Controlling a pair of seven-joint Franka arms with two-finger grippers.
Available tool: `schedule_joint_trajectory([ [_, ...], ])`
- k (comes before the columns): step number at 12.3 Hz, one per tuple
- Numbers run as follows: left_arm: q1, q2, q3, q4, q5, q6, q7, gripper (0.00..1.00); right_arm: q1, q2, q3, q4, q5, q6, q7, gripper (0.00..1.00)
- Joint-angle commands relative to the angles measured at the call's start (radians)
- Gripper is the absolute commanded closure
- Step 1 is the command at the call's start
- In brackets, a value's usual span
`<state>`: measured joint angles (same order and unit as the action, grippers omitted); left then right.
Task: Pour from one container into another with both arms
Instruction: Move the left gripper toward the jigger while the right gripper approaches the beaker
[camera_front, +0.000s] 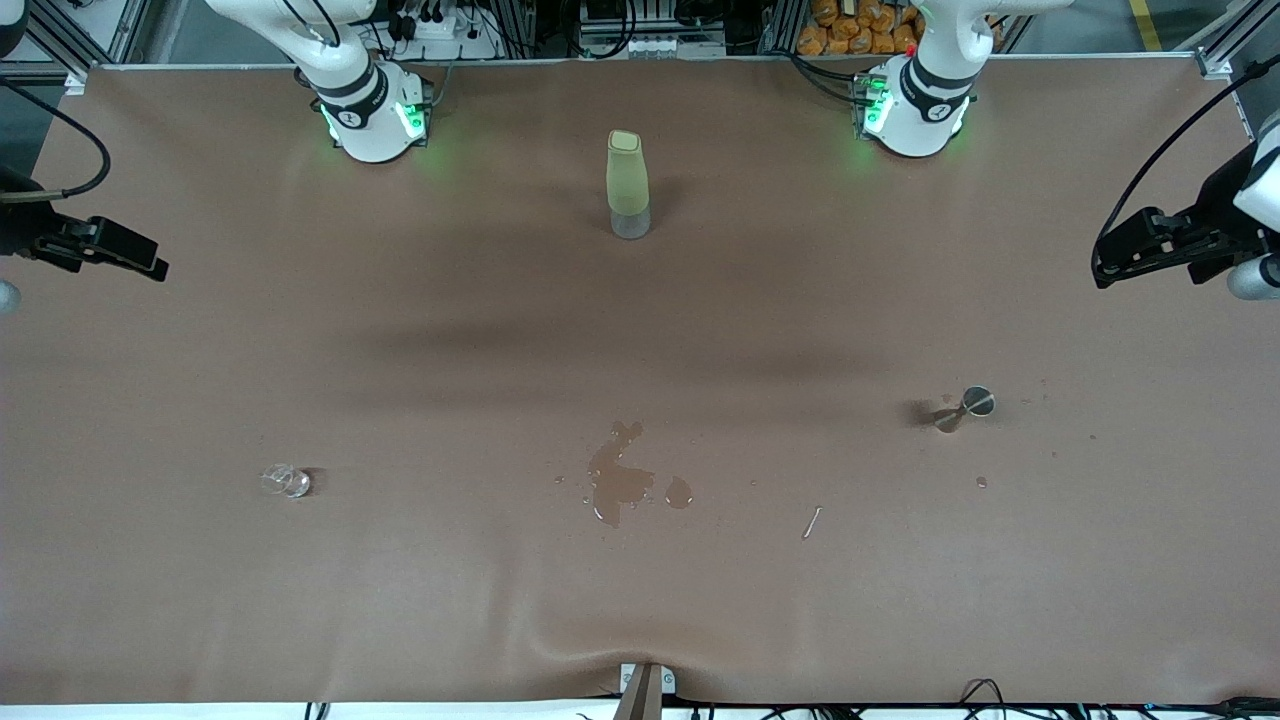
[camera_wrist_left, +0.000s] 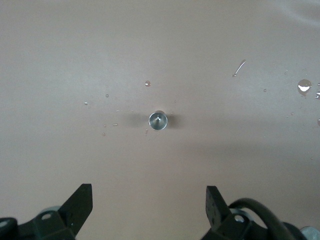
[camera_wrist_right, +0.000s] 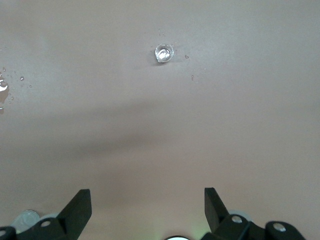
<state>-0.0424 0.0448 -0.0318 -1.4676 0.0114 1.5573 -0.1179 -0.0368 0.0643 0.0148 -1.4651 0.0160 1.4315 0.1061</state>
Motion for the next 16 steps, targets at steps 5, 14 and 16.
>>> schedule_joint_trajectory([
  [5, 0.039, 0.009, 0.016, 0.009, -0.12, -0.028, 0.157, 0.0, -0.005, -0.012, 0.005, -0.011, -0.013, -0.002, 0.01, 0.0],
  [14, 0.453, 0.263, 0.017, -0.166, -0.588, 0.109, 1.361, 0.0, 0.014, 0.061, 0.01, 0.002, -0.002, -0.008, 0.03, 0.0],
  [16, 0.53, 0.338, 0.017, -0.226, -0.716, 0.116, 1.624, 0.0, 0.024, 0.091, 0.011, 0.002, 0.001, -0.008, 0.014, 0.0],
])
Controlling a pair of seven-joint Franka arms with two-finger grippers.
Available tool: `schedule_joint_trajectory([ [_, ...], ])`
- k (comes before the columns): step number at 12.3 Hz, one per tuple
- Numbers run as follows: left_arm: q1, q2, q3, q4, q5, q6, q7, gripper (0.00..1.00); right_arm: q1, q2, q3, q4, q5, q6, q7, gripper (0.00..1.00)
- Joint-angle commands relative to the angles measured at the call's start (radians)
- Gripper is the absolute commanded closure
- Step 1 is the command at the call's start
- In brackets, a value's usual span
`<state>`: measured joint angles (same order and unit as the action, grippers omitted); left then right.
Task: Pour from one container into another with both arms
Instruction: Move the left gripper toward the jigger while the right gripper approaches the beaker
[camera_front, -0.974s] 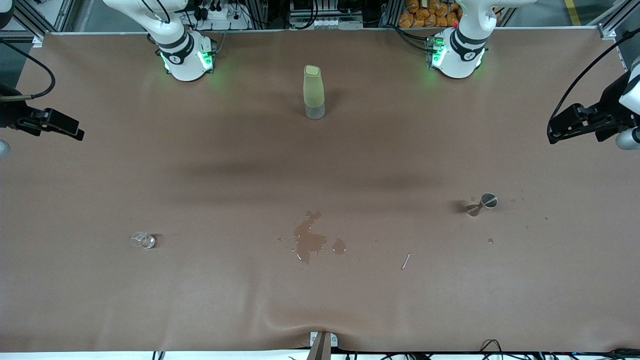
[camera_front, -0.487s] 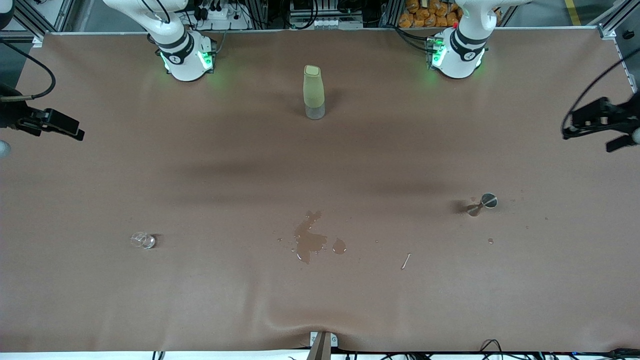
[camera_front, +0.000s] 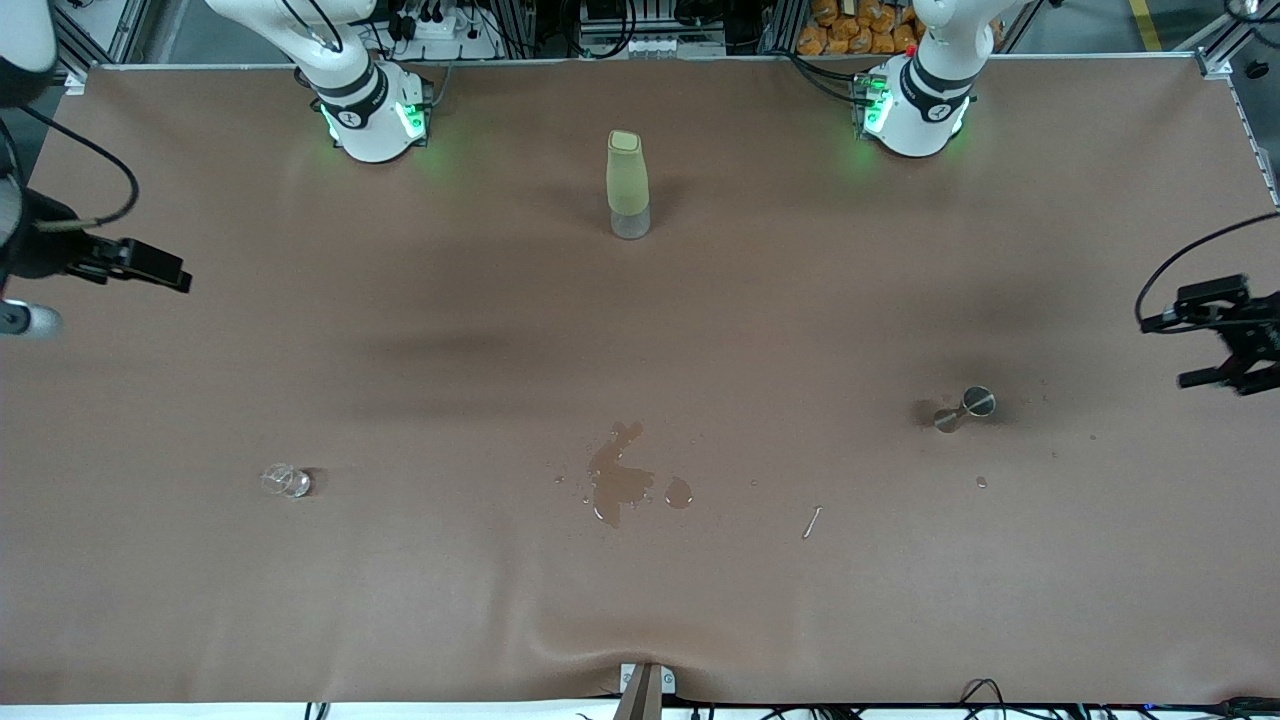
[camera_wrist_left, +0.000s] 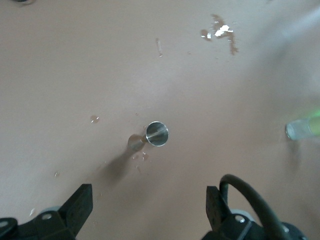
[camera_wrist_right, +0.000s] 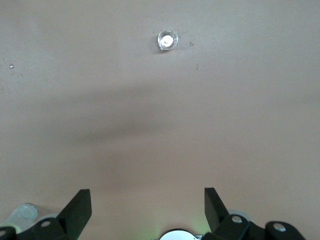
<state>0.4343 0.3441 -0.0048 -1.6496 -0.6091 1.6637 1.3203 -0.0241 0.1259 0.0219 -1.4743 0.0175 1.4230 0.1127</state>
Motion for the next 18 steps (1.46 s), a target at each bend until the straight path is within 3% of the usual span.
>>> schedule_joint_trajectory([
  [1, 0.069, 0.096, -0.011, -0.05, -0.148, 0.01, 0.332, 0.0, 0.042, 0.043, 0.004, 0.012, -0.014, 0.007, 0.007, 0.0],
  [4, 0.104, 0.261, -0.012, -0.053, -0.279, 0.005, 0.699, 0.0, 0.066, 0.13, 0.003, 0.028, -0.005, 0.098, -0.04, 0.0],
  [8, 0.115, 0.384, -0.021, -0.052, -0.351, -0.022, 0.943, 0.0, 0.017, 0.211, 0.001, 0.032, 0.01, 0.198, -0.275, 0.0],
  [10, 0.109, 0.43, -0.04, -0.044, -0.356, -0.025, 1.069, 0.0, -0.049, 0.263, 0.001, 0.032, 0.016, 0.214, -0.478, 0.0],
  [13, 0.103, 0.493, -0.049, -0.045, -0.392, -0.025, 1.215, 0.06, -0.176, 0.351, 0.001, 0.042, 0.111, 0.28, -0.832, 0.0],
  [16, 0.101, 0.524, -0.073, -0.044, -0.408, -0.025, 1.31, 0.19, -0.278, 0.411, 0.001, 0.042, 0.173, 0.283, -1.072, 0.0],
  [18, 0.098, 0.526, -0.095, -0.039, -0.411, -0.025, 1.324, 0.22, -0.331, 0.434, 0.001, 0.042, 0.234, 0.318, -1.317, 0.0],
])
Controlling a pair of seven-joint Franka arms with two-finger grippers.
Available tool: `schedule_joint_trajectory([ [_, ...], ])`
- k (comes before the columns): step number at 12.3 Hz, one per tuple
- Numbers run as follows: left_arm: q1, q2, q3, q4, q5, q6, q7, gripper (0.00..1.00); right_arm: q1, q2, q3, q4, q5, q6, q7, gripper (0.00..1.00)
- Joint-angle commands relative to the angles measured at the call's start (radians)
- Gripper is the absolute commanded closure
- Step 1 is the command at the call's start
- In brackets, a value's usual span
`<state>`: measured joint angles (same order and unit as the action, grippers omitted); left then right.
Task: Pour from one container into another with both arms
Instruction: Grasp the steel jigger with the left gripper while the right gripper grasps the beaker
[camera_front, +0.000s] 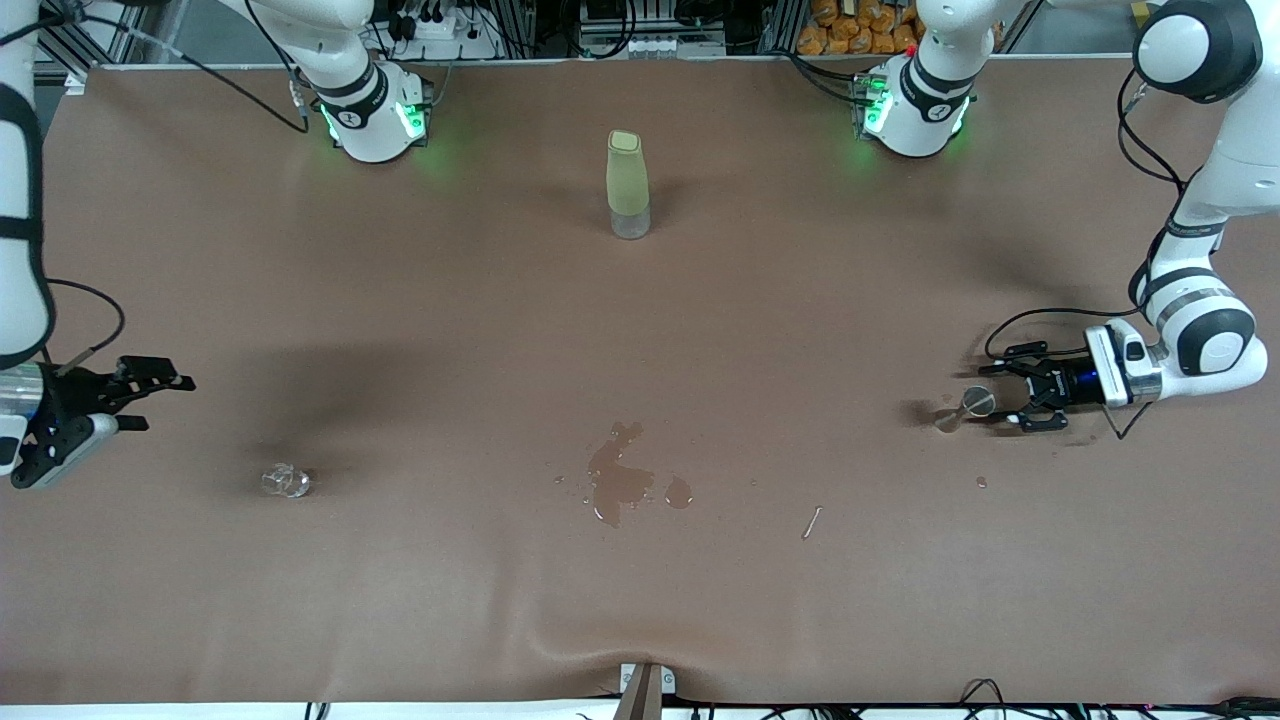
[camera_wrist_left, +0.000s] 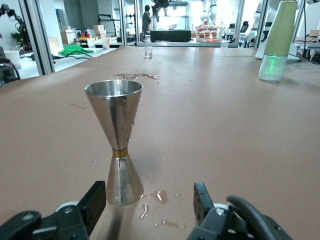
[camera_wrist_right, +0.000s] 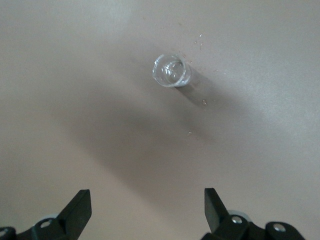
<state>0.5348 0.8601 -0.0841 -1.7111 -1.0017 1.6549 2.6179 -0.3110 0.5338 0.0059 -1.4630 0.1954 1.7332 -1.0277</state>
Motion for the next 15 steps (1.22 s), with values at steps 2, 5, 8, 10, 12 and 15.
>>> schedule_joint_trajectory([
  [2, -0.013, 0.017, -0.019, 0.033, -0.031, -0.017, 0.036, 0.22, -0.082, 0.044, 0.016, 0.02, 0.155, 0.009, -0.387, 0.0],
  [5, -0.03, 0.048, -0.019, 0.039, -0.084, -0.015, 0.073, 0.25, -0.129, 0.115, 0.017, 0.024, 0.321, 0.012, -0.623, 0.0],
  [8, -0.042, 0.074, -0.019, 0.079, -0.094, -0.015, 0.086, 0.32, -0.151, 0.179, 0.016, 0.021, 0.435, 0.025, -0.801, 0.0],
  [10, -0.056, 0.076, -0.019, 0.079, -0.115, -0.015, 0.086, 0.37, -0.181, 0.23, 0.016, 0.018, 0.533, 0.037, -0.906, 0.0],
  [12, -0.058, 0.076, -0.019, 0.079, -0.117, -0.015, 0.085, 0.46, -0.189, 0.297, 0.016, 0.018, 0.687, 0.037, -1.067, 0.0],
  [15, -0.056, 0.073, -0.031, 0.079, -0.117, -0.017, 0.073, 0.54, -0.212, 0.379, 0.017, 0.018, 0.801, 0.028, -1.196, 0.0],
])
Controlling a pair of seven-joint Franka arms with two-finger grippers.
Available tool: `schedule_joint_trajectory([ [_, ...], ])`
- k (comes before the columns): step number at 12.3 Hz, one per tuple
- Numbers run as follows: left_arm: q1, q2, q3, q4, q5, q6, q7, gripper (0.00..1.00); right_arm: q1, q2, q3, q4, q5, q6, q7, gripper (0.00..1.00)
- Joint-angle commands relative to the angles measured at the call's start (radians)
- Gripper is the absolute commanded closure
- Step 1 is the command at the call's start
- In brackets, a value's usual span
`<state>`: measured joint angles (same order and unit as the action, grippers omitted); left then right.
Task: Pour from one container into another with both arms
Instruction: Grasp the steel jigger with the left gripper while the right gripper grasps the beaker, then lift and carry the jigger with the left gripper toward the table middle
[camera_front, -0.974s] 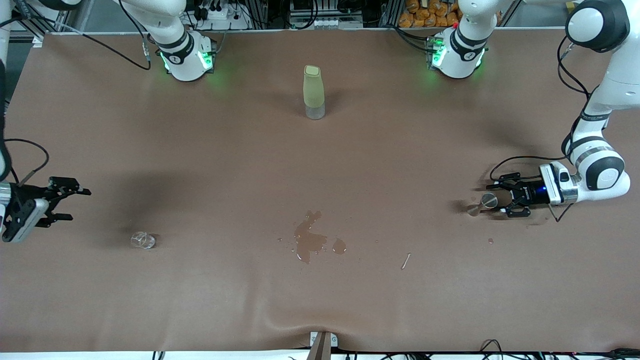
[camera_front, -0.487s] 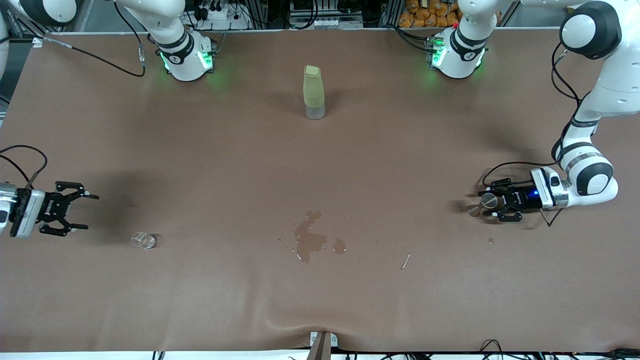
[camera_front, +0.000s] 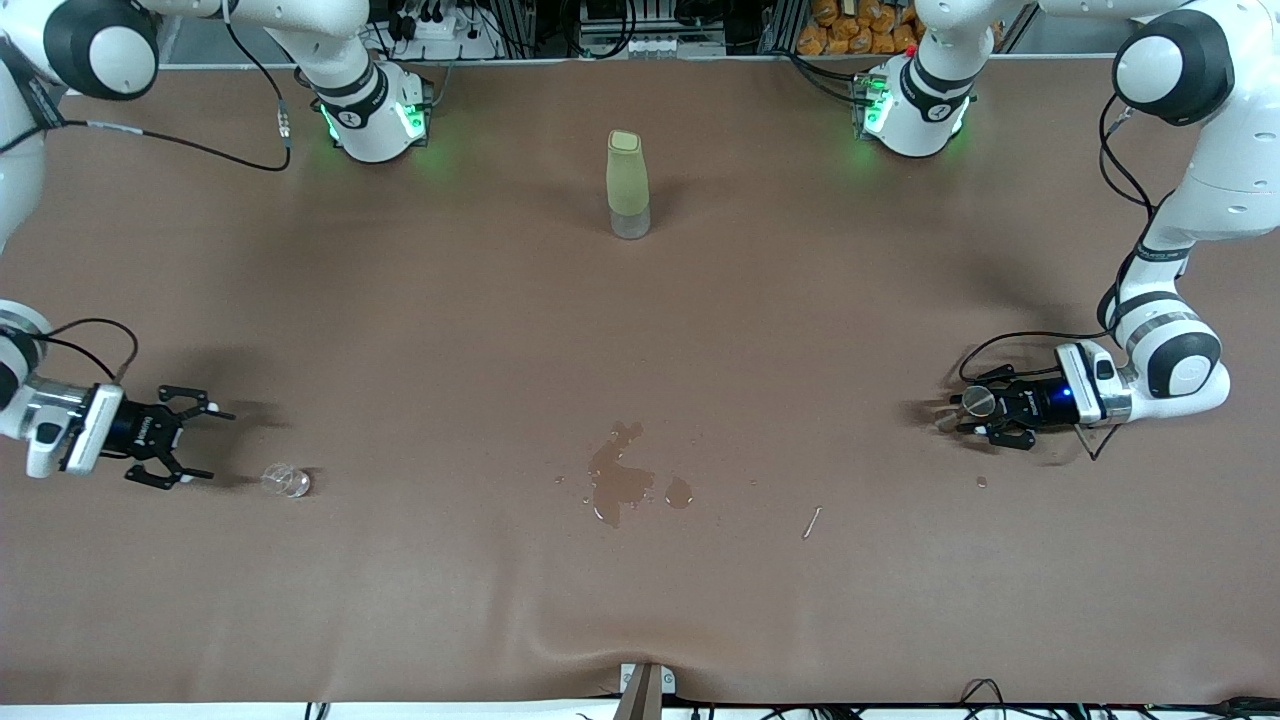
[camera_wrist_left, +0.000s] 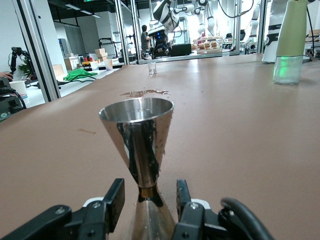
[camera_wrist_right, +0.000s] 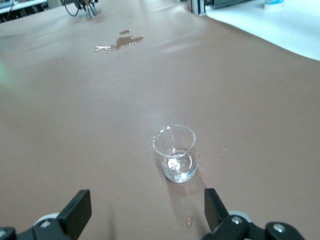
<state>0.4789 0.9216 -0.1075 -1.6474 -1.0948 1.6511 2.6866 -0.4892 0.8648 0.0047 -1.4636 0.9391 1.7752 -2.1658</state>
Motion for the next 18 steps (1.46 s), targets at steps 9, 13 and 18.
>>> schedule_joint_trajectory([
  [9, 0.003, 0.008, -0.009, 0.014, -0.023, -0.014, -0.036, 0.94, -0.022, 0.111, 0.02, 0.019, 0.325, -0.013, -0.322, 0.0],
  [13, 0.0, 0.007, -0.032, 0.014, -0.065, -0.039, -0.085, 1.0, -0.02, 0.155, 0.02, 0.019, 0.331, -0.011, -0.325, 0.0],
  [18, -0.104, -0.032, -0.093, 0.02, -0.196, 0.035, -0.198, 1.0, -0.003, 0.186, 0.021, 0.019, 0.397, -0.008, -0.361, 0.0],
])
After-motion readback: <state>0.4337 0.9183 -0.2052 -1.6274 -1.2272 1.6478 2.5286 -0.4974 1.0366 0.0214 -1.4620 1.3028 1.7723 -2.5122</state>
